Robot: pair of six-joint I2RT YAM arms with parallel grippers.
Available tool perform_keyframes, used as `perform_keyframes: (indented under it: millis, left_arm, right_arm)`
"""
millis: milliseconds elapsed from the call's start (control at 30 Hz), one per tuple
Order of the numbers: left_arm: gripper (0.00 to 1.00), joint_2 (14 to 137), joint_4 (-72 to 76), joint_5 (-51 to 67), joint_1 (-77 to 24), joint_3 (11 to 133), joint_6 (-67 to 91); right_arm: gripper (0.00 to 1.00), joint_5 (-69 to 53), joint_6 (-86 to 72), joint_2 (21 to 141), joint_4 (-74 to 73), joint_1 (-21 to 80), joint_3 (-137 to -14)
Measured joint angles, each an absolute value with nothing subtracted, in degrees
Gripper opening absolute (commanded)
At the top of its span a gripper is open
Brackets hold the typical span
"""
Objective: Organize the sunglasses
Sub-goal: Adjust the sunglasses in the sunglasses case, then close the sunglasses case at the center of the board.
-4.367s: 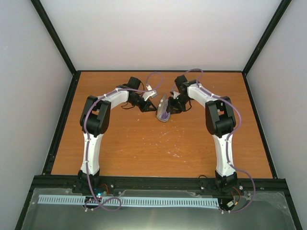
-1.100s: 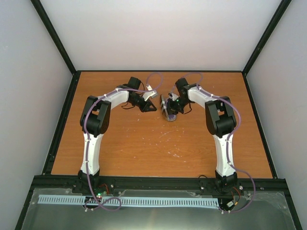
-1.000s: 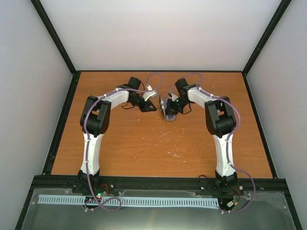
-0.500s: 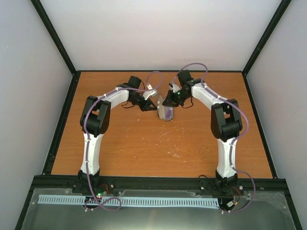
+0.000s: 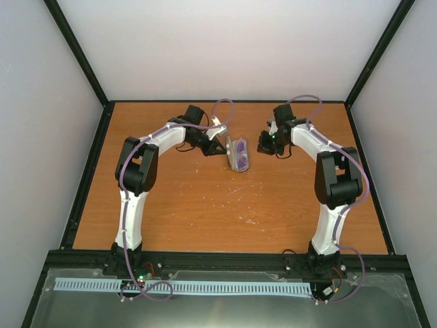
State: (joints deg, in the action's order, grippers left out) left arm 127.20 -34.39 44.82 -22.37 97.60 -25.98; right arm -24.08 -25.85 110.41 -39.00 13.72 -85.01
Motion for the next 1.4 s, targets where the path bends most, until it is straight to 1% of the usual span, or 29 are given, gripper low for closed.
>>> perform_keyframes:
  millis: [233,500,767,1400]
  left_arm:
    - [0.09,127.2,-34.44,44.8,-22.9,97.69,-25.93]
    - [0.09,127.22,-34.72,44.56,-22.96,98.21,-25.78]
    - [0.09,127.28,-34.76,44.49,-23.31,98.32,-25.65]
    - [0.09,128.14,-34.94,44.38,-23.7,99.09,-24.93]
  right_arm:
    - [0.03,-22.28,-26.28,119.11,-39.2,13.85,-84.14]
    - [0.03,-24.58,-25.98,123.94,-37.87,14.55,-89.21]
    - [0.03,-27.88,-25.98,124.79,-35.35,15.88,-89.25]
    - [0.03,-27.31,-25.74,123.04,-33.74,16.36,-88.71]
